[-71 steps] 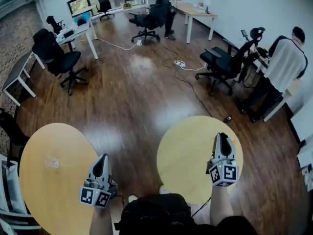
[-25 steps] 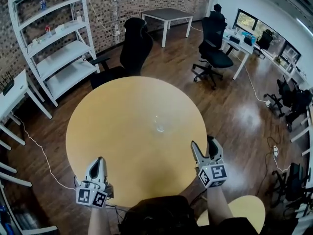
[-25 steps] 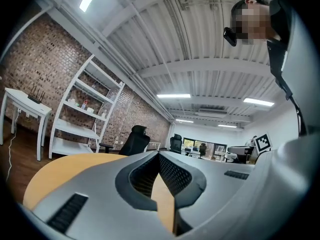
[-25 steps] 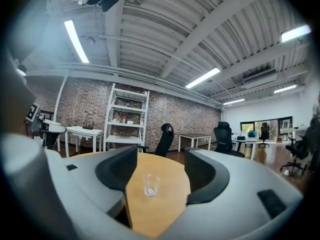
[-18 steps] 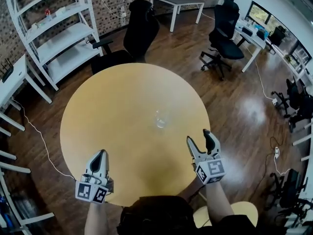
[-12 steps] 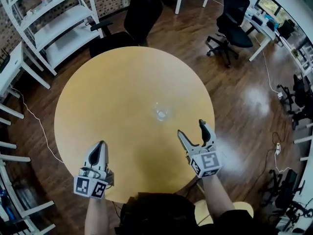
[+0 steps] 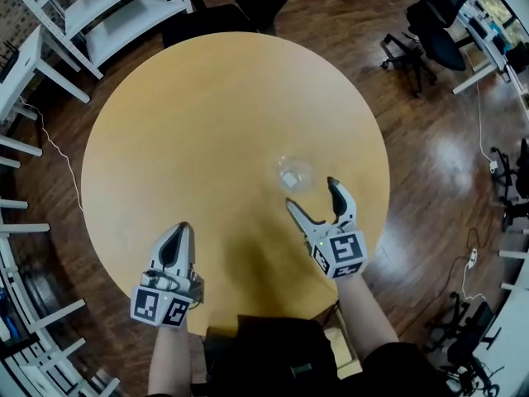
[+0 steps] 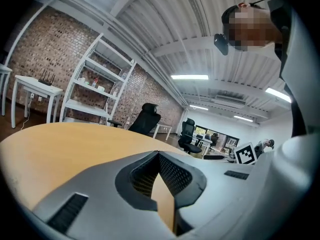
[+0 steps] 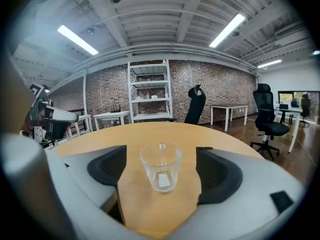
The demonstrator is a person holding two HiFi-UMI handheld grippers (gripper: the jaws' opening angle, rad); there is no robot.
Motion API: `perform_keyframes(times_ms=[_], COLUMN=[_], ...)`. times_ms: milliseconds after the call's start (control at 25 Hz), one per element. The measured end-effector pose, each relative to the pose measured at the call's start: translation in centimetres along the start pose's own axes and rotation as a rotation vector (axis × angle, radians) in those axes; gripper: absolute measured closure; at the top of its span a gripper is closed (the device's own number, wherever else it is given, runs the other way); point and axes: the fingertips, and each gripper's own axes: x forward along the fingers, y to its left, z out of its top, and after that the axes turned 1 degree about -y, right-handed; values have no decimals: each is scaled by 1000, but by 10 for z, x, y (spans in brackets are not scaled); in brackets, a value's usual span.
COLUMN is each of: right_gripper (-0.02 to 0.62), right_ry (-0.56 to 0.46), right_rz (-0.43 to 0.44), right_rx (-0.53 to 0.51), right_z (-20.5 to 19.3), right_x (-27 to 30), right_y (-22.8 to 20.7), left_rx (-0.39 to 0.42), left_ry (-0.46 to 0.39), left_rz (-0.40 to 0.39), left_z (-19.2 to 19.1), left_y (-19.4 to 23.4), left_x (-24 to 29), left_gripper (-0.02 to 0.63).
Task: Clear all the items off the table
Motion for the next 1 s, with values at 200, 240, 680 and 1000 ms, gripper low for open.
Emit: perform_keyframes(times_ms=[200,240,680,1000], right_gripper=[150,150,150,173], right_ry=[28,26,-57,-80], right_rz=[19,20,63,75], right_rx=[-7,-10,2,-35], right_z=[-20,-22,-20,-20], right_x=[28,34,70,82], right_y=[4,6,11,14], left_rx=[-31,-34,-78,-81], left_ry=[21,29,101,119], left_rz=[30,29,-5,3], left_z=[-13,-15,-36,-42], left_y=[14,16,17,21], left_x=[11,13,34,38], left_gripper=[614,614,614,614])
